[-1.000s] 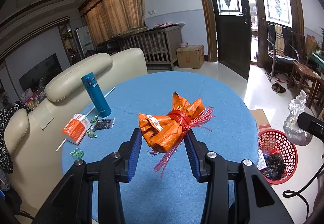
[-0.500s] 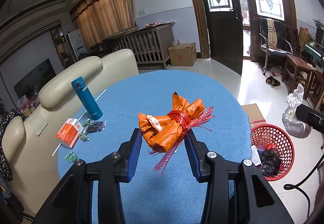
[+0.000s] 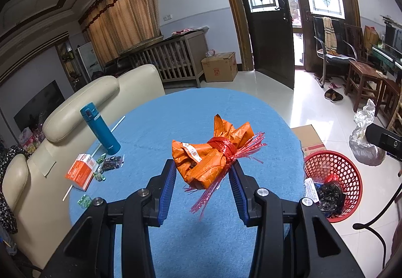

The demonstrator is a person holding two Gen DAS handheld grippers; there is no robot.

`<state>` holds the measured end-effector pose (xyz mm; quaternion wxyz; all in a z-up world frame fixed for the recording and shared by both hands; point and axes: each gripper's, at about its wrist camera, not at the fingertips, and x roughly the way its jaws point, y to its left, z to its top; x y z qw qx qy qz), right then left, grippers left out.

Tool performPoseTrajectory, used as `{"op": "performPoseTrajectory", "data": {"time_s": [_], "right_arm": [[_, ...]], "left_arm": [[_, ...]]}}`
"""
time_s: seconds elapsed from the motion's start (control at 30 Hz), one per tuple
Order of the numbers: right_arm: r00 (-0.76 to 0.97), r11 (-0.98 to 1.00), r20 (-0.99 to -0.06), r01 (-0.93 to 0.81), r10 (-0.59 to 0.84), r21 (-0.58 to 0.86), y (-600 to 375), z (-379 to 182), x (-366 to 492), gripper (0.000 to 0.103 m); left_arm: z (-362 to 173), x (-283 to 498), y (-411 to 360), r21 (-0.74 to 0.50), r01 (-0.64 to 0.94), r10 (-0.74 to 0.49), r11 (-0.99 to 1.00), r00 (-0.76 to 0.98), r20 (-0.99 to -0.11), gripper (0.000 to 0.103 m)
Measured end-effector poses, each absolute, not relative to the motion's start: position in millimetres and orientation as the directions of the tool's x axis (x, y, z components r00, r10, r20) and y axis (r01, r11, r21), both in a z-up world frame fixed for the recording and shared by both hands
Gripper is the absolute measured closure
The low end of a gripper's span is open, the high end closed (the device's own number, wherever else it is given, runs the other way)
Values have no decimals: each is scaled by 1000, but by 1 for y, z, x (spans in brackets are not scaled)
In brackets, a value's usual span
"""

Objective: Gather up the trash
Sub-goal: 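Carry the tissue ball and orange bundle over the red wastebasket with both tools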

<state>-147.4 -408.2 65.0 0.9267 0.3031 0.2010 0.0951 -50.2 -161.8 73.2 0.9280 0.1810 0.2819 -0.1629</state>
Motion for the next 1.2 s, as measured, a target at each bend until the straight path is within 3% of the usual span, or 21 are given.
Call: {"op": "performPoseTrajectory", "data": {"time_s": [1.2], "right_arm": [[921, 747, -332, 75, 202, 660, -468, 55, -207, 65]], "left_arm": [[62, -69, -249, 293, 532, -271, 794, 742, -613, 58]]}}
